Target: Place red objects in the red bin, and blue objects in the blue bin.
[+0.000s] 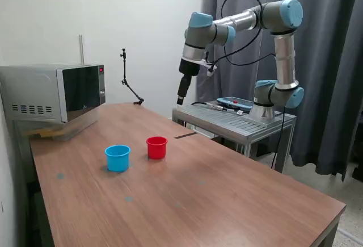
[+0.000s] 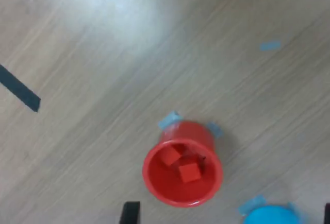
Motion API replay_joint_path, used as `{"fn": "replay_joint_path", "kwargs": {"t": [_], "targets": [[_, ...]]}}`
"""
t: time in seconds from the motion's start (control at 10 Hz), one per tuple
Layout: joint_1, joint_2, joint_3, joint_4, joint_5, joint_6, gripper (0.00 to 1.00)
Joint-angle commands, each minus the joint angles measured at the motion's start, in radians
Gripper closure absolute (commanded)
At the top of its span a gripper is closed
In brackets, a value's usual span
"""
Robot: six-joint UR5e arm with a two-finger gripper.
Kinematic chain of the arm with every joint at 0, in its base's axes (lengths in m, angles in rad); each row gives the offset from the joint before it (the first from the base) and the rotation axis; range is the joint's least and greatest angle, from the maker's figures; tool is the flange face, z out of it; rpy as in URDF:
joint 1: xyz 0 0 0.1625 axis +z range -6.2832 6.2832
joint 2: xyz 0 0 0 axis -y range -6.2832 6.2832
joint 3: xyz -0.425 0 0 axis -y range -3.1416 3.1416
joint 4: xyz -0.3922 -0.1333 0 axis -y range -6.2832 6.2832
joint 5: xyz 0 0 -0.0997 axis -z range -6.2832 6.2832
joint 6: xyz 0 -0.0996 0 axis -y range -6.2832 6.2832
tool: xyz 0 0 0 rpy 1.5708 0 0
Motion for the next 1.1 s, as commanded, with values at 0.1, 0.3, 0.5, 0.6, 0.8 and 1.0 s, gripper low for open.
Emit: {"fn": "replay_joint_path", "kwargs": {"t": [0.1,0.3,0.5,0.6,0.8,1.0], "targets": [[0.117,-0.084,0.003,0.022,0.042,-0.196,0.0],[0.178,-0.105,0.016,0.022,0.091,-0.246,0.0],[0.214,-0.138,0.022,0.101,0.145,-0.353,0.0],[0.23,-0.154,0.023,0.136,0.177,-0.407,0.0],[0.273,-0.178,0.037,0.14,0.186,-0.466,0.0],[0.29,-0.178,0.028,0.138,0.186,-0.487,0.0]]}}
